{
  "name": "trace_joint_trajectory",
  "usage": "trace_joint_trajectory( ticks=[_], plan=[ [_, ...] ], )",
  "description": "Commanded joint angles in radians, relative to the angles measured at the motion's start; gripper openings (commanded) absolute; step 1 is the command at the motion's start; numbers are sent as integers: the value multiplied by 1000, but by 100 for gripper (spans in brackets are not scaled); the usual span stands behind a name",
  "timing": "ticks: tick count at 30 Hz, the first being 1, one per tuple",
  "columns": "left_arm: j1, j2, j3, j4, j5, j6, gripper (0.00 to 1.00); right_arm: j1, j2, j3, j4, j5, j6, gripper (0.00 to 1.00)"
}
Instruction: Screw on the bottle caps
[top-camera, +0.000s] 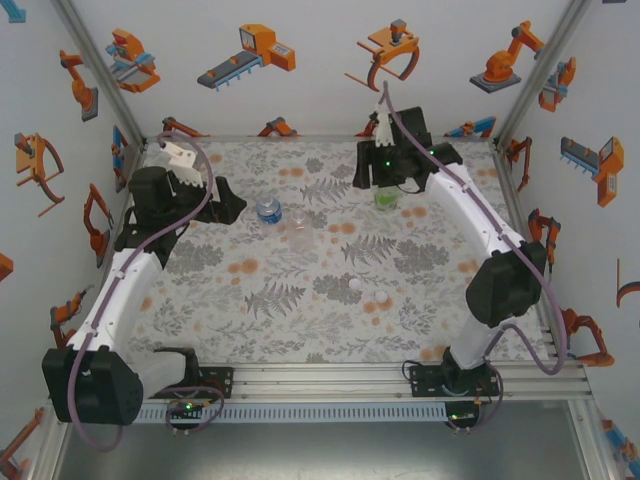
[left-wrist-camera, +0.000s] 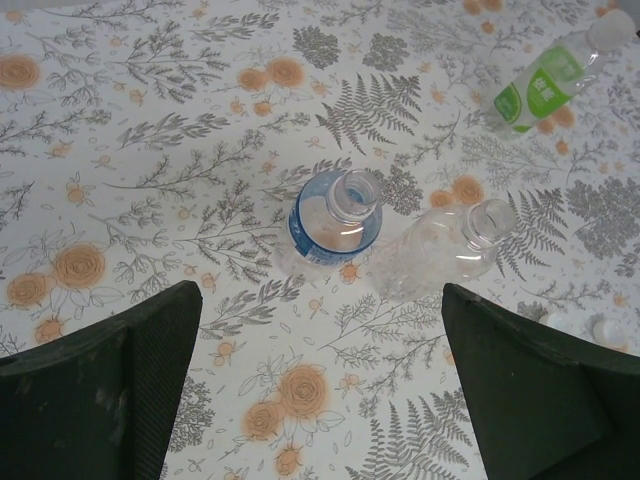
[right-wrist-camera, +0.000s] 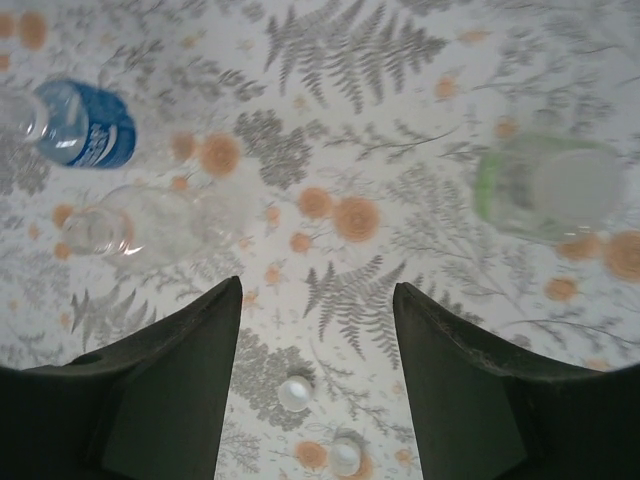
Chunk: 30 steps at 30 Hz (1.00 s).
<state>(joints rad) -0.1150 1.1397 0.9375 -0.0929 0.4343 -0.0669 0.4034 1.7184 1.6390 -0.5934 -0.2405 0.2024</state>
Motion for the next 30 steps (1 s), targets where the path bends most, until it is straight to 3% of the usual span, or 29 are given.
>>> trace_joint_trajectory(
  ticks=[1,6,10,14,30],
  plan=[
    [8,-63,-28,59,35,-1,97,40,-72,-127,250,-125,-26,60],
    [7,-69,-8,23,45,6,97,110,-114,-286,404,-201,-97,63],
    [8,-52,5,-12,-7,-71,97,166,-133,-386,521,-247,-178,68],
    [6,-24,37,-49,63,-41,97,207,-131,-470,661,-305,-228,75],
    [-4,-25,33,-40,74,-17,97,249,89,-435,905,-312,-273,77]
  ],
)
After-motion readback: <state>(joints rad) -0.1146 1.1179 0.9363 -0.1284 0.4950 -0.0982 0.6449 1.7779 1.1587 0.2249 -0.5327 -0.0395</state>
